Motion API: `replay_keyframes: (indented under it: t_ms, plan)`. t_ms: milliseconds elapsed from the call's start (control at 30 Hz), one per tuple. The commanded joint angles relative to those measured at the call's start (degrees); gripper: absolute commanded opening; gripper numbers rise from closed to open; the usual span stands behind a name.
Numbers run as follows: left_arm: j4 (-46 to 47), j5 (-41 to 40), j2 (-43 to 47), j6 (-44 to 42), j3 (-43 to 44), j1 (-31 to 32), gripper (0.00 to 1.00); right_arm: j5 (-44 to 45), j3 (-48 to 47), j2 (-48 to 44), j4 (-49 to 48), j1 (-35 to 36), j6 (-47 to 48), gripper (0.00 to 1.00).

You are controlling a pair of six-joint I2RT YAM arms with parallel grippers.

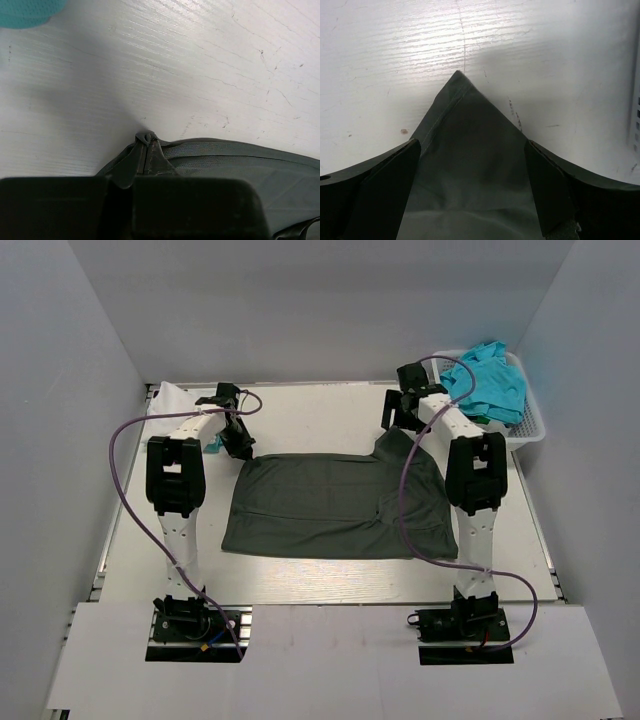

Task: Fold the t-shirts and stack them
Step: Grap the side of the flattened tshirt furthest away from the robot with both arms

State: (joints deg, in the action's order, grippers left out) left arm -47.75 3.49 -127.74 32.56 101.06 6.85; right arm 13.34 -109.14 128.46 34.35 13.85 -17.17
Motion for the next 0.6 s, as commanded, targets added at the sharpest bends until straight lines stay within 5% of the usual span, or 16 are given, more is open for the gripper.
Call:
replay_keyframes:
  t_ms: [0, 333, 500, 567]
  plan:
    - [-0.77, -0.32, 3.20, 0.05, -1.39, 0.27, 0.00, 0.10, -4.32, 2.13, -1.64, -0.31, 1.17, 0.90]
    - [-0.77, -0.32, 3.82, -0.48, -1.39, 0.27, 0.00, 0.45, -12.14, 10.48, -3.33, 0.04, 1.87, 0.90]
    - [-1.30, -0.32, 3.82, -1.00, -1.39, 0.27, 0.00, 2.20, -12.24, 11.37, -0.60, 0.83, 2.93, 0.68]
    - [-1.30, 0.20, 3.82, -1.00, -1.39, 0.27, 0.00, 3.53, -8.57, 10.06, -1.56, 0.74, 3.02, 0.66]
